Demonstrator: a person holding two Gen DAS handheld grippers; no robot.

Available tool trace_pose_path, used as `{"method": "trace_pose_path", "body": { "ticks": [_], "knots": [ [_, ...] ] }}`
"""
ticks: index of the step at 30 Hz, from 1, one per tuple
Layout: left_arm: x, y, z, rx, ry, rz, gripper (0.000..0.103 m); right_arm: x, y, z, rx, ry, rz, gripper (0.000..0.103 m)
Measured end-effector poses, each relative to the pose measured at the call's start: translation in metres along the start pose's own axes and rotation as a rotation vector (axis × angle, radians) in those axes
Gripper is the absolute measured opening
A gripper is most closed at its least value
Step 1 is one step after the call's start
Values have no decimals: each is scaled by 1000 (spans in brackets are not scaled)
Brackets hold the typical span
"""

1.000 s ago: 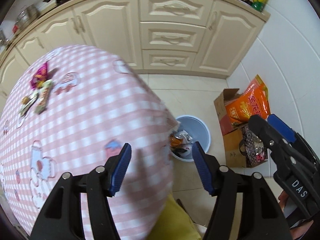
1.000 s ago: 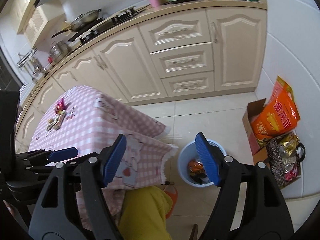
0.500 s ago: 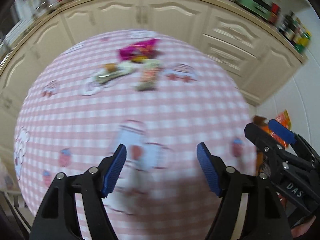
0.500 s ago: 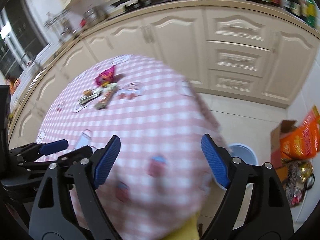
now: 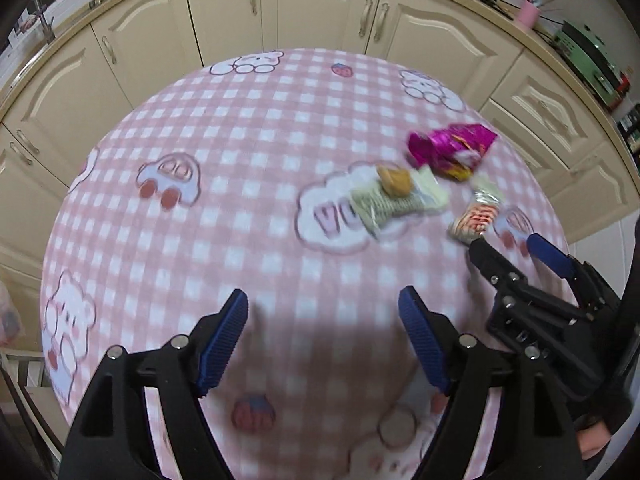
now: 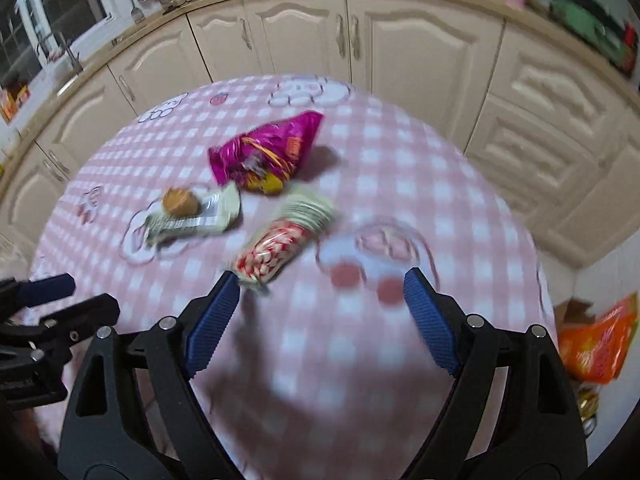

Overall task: Collect trash
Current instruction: 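Move both grippers back over the table toward the green wrapper and candy bar, then grasp the green wrapper with the left gripper while the right gripper grasps the red-white candy bar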

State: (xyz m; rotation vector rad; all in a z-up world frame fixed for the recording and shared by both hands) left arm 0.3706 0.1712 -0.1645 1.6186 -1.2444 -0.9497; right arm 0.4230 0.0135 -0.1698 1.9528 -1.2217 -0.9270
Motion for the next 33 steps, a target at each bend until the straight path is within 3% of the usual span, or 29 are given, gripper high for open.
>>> {"method": "trace_pose_path", "body": {
  "ticks": [4, 8, 14, 16, 17, 22, 26, 28, 29, 31, 33],
  "knots": [
    [12, -15, -27, 4, -5, 74, 76, 1, -9, -13, 37, 18, 7, 83],
    [21, -30, -48, 23, -36, 58, 76, 1, -14, -20, 59, 56, 35, 82],
    [30, -37, -60, 96, -80, 66, 73, 7, 0, -19, 27, -39, -121, 85],
    [36, -35, -61, 135, -115, 52, 53, 12, 6, -19, 43, -72, -150, 88],
    [40, -32, -60, 139, -122, 88, 29, 14, 7, -21, 46, -73, -151, 89],
    [39, -27, -54, 112, -118, 144, 20, 13, -6, -26, 19, -42, -102, 89],
    [31, -20, -46, 103, -108, 188, 17, -4, -20, -28, 43, 73, -69, 87],
    [28, -17, -42, 101, -105, 205, 17, -4, -24, -28, 60, 115, 6, 64],
    [27, -16, -40, 98, -102, 217, 17, -5, -20, -31, 77, 116, -13, 28],
    [24, -14, -34, 93, -99, 228, 17, -6, -19, -31, 73, 94, -86, 27],
    [22, -12, -29, 79, -89, 248, 17, -4, -18, -30, 82, 95, -92, 27]
  ]
}}
Point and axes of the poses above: each gripper's, at about its wrist camera, not at the fingertips, and y roughly against the way its jaws point, x to its right, z to its underside, the point moved 8 cm from there along -y, roughly the way its jaws point, and after that the axes turned 9 degrees about -z, right-handed, at the moved point
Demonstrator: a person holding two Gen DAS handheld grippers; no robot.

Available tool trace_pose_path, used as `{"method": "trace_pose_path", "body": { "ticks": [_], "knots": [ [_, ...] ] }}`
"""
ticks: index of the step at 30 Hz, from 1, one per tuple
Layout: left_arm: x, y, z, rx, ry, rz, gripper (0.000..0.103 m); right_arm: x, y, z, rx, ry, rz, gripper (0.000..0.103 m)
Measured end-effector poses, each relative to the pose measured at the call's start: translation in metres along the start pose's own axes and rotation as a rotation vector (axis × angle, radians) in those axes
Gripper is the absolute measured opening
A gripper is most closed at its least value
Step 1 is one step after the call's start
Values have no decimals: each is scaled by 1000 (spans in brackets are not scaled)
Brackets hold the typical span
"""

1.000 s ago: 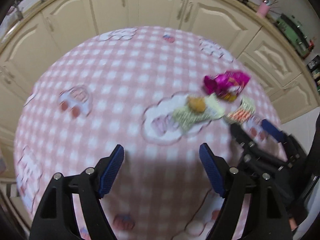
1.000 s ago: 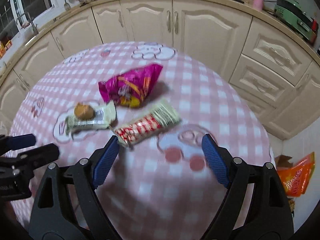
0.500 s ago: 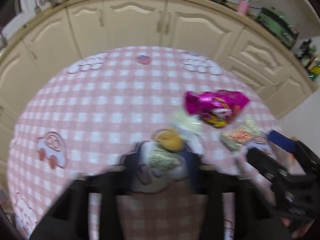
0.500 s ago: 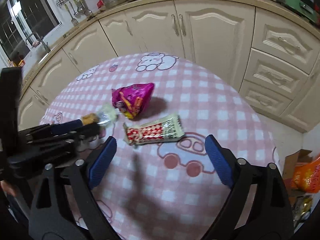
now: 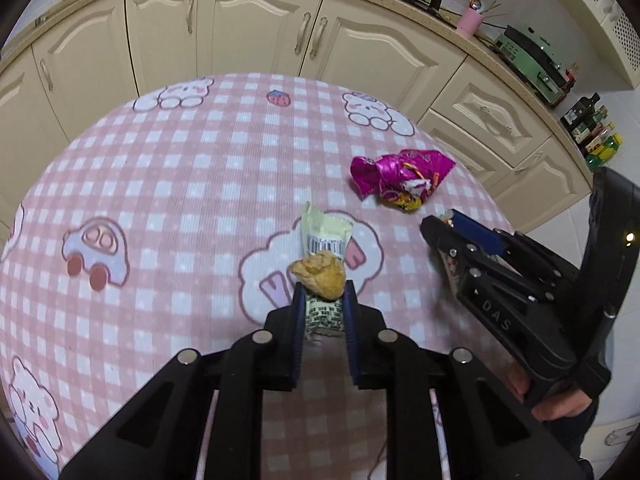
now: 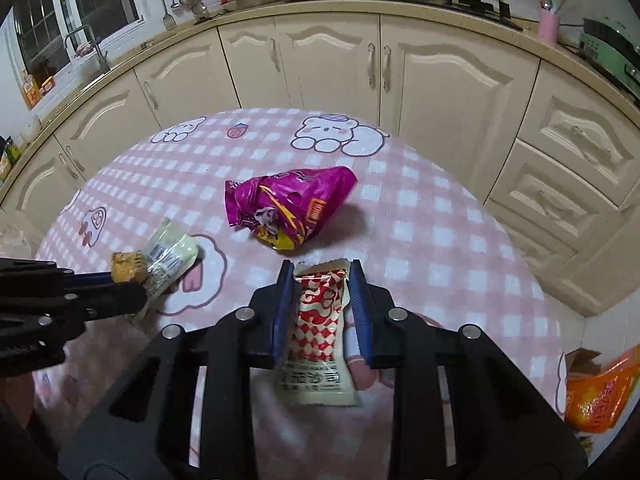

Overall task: Collect trash
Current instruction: 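Grasp the green wrapper with the left gripper while the right gripper grasps the red-white candy bar, then grasp the bread roll with the right gripper while the left gripper holds the green wrapper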

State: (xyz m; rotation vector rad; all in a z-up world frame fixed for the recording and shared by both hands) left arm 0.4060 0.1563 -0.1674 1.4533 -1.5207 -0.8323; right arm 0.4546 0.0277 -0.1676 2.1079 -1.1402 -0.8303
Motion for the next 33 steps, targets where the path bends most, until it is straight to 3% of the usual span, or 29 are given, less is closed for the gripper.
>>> {"method": "trace_pose_path", "body": {
  "ticks": [4, 8, 12, 15, 17, 19, 21, 22, 23, 24, 27, 29, 33],
  "knots": [
    [3, 8, 15, -22, 11, 83, 17, -3, 10, 8, 0, -29, -24, 27],
    [6, 23, 32, -6, 19, 116, 17, -6, 29, 23, 9, -49, -34, 27],
    [15, 34, 55, -64, 78, 280, 17, -6, 49, 39, 13, -97, -53, 27],
    [27, 38, 80, -104, 105, 358, 17, -10, 68, 55, 21, -112, -68, 27],
    [31, 34, 101, -135, 109, 316, 17, -14, 79, 68, 20, -107, -61, 28],
    [35, 32, 119, -113, 67, 224, 17, -19, 88, 83, 7, -88, -53, 28],
    [39, 38, 128, -69, 42, 189, 18, -28, 93, 95, -14, -45, -59, 34],
    [40, 41, 133, -60, 27, 163, 18, -33, 95, 103, -33, -23, -63, 40],
    [41, 43, 136, -51, 16, 139, 18, -35, 97, 109, -42, -17, -63, 59],
    [42, 46, 138, -42, 4, 115, 18, -37, 100, 113, -39, -11, -59, 64],
    [46, 51, 145, -14, -35, 43, 18, -45, 114, 115, 2, -19, -102, 65],
    [48, 54, 147, 4, -55, 8, 18, -54, 120, 111, 15, -34, -182, 65],
    [39, 55, 151, 4, -36, 29, 20, -89, 104, 104, -68, 1, -351, 61]
  ]
}}
Point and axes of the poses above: each gripper's, at about its wrist camera, not at the fingertips, and y roughly against the way its jaws point, x to its right, z to its underside, the point moved 8 cm from there along -y, roughly the way its jaws point, and after that the axes turned 9 degrees about -z, right-handed, at the moved point
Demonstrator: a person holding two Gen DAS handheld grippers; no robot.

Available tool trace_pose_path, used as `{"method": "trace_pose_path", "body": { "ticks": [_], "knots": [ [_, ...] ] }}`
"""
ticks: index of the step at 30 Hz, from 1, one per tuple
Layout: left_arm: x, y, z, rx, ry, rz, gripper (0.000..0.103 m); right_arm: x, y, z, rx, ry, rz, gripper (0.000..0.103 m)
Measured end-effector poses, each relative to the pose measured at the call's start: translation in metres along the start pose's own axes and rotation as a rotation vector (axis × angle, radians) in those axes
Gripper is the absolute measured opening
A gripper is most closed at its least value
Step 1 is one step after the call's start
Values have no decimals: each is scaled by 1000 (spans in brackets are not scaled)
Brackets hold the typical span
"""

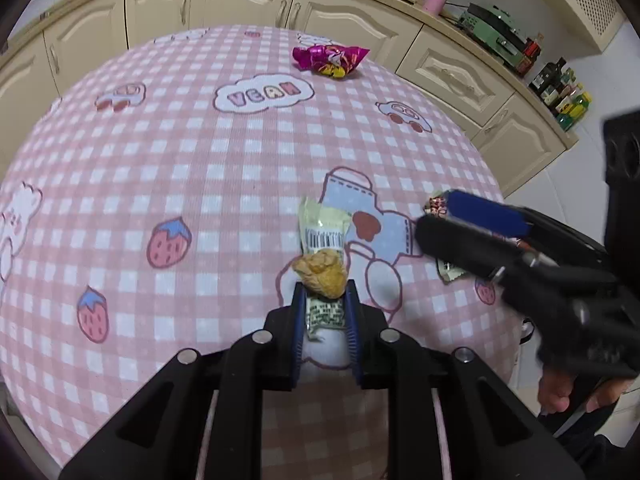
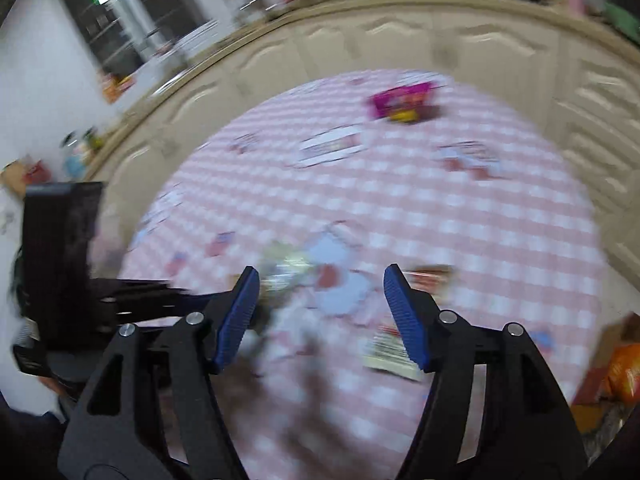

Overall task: Collect trash
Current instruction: 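Grasp the bread roll with the right gripper while the left gripper holds the green wrapper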

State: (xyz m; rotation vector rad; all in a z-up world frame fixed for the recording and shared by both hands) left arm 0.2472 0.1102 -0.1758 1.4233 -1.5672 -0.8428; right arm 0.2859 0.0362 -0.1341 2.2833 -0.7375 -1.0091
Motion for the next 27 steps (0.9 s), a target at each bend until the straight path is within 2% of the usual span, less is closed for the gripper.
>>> {"method": "trace_pose_path", "body": {
  "ticks": [3, 7, 9, 10, 13, 14, 15, 16, 18, 19, 20, 22, 24, 27],
  "knots": [
    [-4, 1, 4, 9, 14, 27, 20, -13, -29, 0, -110, -4, -79, 44],
    [-6, 1, 6, 9, 27, 42, 20, -16, -54, -1, -186, -5, -82, 42],
    [-7, 1, 4, 3, 40, 56, 20, -22, -57, -1, -187, -2, -87, 19],
    [-9, 1, 4, 0, 49, 69, 20, -26, -55, 0, -191, -4, -108, 19],
    [-10, 1, 5, -6, 58, 78, 18, -21, -44, 2, -144, -31, -68, 16],
    [-9, 1, 5, -5, 59, 71, 18, -13, -34, 2, -110, -56, -44, 16],
    [-8, 2, 6, -4, 60, 62, 18, 1, -21, 2, -58, -76, 26, 16],
    [-8, 2, 5, 0, 57, 50, 18, 8, -14, 5, -44, -84, 54, 17],
    [-5, 2, 4, 4, 50, 32, 18, 14, -13, 14, -82, -85, 63, 26],
    [-4, 2, 3, 4, 49, 27, 18, 14, -13, 14, -82, -85, 63, 39],
    [-3, 1, 3, 3, 48, 27, 18, 20, -12, 20, -101, -99, 108, 68],
    [0, 3, 1, 5, 45, 25, 18, 27, 7, 17, -12, -96, 169, 72],
    [1, 4, 0, 11, 40, 15, 18, 36, 22, 17, 33, -108, 232, 72],
    [1, 4, -2, 13, 37, 12, 18, 42, 33, 20, 58, -88, 275, 75]
  ]
}}
Point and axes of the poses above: each gripper's, at about its wrist camera, not at the fingertips, and y roughly against the way its jaws point, x to its right, z to its underside, the point moved 8 cm from there along -y, roughly the way its jaws point, and after that the axes turned 9 degrees about -z, right-handed, at the moved point
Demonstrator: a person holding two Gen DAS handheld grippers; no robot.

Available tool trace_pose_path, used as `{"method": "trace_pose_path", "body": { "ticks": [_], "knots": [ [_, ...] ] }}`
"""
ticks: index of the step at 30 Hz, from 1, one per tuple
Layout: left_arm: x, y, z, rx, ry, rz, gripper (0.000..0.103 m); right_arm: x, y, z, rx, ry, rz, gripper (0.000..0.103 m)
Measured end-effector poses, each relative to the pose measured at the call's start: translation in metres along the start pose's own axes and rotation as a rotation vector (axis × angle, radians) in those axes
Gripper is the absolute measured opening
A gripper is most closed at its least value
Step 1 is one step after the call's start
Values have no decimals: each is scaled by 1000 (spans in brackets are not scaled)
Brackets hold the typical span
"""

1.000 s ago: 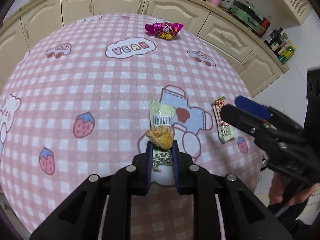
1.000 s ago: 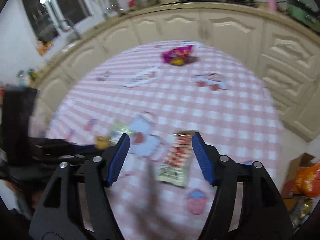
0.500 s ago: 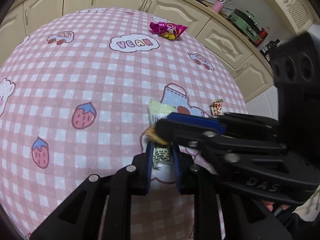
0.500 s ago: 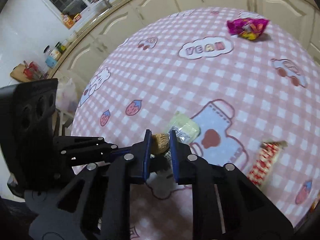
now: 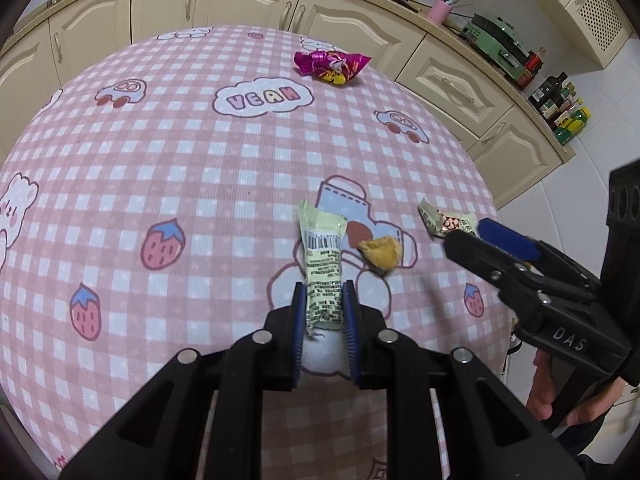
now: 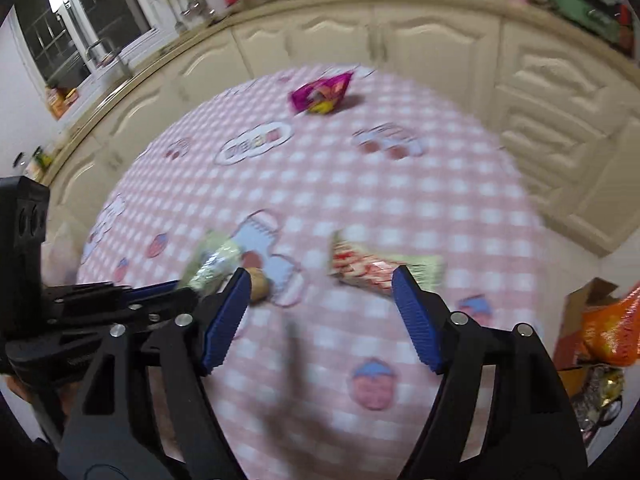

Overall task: Collect trash
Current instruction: 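Grasp the bread roll with the right gripper while the left gripper holds the green wrapper, then carry the green wrapper and bread roll over the blue bin and release both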

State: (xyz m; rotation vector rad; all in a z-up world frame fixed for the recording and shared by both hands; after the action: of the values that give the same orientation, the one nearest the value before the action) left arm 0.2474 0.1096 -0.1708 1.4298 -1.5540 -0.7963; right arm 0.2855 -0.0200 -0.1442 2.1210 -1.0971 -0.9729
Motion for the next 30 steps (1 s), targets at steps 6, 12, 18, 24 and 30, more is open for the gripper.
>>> {"method": "trace_pose_path", "body": {
  "ticks": [6, 12, 18, 24, 30],
  "knots": [
    [-6, 7, -3, 27, 13, -15, 13, -34, -26, 6, -33, 123, -69, 67],
    [-15, 14, -5, 51, 20, -27, 1, -43, -45, 8, -50, 137, -82, 25],
    [-16, 5, 0, 14, 22, -44, 10, -33, -7, 7, 16, 82, -100, 25],
    [-15, 1, -7, 45, 31, -74, 84, -13, 16, 10, 50, 30, -88, 25],
    [-18, -12, -12, 64, -48, -243, 14, 2, 19, 15, 45, 3, -58, 25]
  ]
}}
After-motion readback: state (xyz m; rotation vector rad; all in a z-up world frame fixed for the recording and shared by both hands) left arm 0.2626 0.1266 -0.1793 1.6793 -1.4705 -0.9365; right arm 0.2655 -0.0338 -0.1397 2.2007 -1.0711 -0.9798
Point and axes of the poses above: each gripper's, at about its wrist camera, not at the fingertips, and y roughly against the way its jaws point, x to its right, z to its underside, the point moved 8 cm from there along -y, roughly the way its jaws point, and after that the axes turned 9 degrees about -z, right-handed, at the moved point
